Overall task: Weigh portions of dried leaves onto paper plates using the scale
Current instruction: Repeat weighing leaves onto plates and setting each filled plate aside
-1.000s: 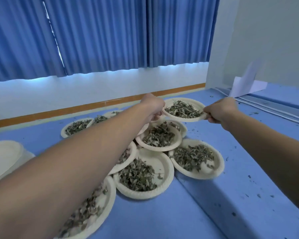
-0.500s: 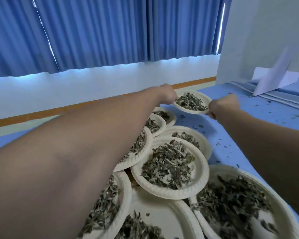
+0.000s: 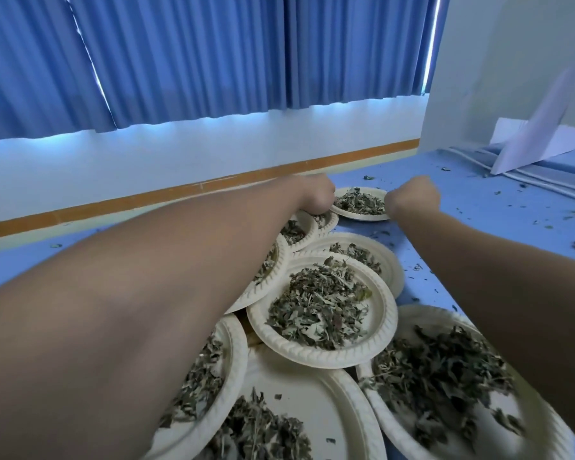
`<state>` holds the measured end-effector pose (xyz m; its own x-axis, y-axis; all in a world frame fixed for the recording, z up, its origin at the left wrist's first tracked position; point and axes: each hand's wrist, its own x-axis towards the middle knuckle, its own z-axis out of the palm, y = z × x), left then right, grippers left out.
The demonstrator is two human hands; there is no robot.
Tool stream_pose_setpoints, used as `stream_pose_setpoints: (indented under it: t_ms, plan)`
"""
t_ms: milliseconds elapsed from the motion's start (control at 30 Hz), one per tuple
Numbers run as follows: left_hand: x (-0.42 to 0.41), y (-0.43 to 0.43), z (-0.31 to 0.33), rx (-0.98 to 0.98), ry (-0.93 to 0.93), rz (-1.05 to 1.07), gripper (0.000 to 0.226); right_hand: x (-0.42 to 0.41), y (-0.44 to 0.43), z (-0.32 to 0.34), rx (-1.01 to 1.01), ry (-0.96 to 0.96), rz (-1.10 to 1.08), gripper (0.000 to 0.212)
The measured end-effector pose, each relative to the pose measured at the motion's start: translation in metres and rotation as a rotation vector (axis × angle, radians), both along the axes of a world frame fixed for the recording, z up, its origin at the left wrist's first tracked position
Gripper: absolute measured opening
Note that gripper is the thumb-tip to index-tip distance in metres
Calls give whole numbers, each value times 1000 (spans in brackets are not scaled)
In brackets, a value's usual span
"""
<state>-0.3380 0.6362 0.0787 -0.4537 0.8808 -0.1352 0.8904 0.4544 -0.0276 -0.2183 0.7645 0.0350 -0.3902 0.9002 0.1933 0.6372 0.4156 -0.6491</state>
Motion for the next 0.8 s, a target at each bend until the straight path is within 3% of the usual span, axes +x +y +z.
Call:
stream_pose_setpoints:
  t_ms: [100,167,367,633,733,800]
  plan:
    - [14,-22,15,130,-73,-50,33,0,-36,25,24,121,168,21]
    - [29,-42,32,164,-64,-78,21,5,-66,46,47,169,331,20]
    - [69,-157,100,210,101,-74,23,28,-161,108,102,274,566,22]
    - [115,-390,143,349,128,172,33,70,-379,151,-24,471,907,8]
    - [135,-481,128,499,72,323,40,84,-462,136,-127,523,1067,18]
    - [151,-536,107,561,75,397,34,92,-507,120,-71,469,1195,23]
